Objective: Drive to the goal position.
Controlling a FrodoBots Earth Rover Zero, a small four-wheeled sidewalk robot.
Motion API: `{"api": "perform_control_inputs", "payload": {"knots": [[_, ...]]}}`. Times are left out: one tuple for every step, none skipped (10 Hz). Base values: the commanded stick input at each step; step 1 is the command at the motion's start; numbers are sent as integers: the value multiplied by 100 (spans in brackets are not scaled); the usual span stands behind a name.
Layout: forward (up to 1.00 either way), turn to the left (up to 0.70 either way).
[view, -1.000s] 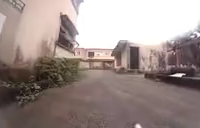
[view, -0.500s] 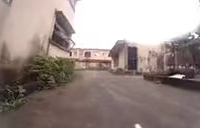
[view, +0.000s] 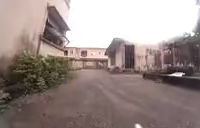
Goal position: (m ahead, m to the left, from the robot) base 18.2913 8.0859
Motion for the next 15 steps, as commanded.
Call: {"api": "perform_control_inputs", "payload": {"knots": [[70, -15], [70, 9], [70, 20], [70, 20], [70, 20], [70, 20], [70, 20], [70, 20], [70, 20], [70, 20], [70, 20], [70, 20], [70, 20], [70, -15], [70, -15]]}}
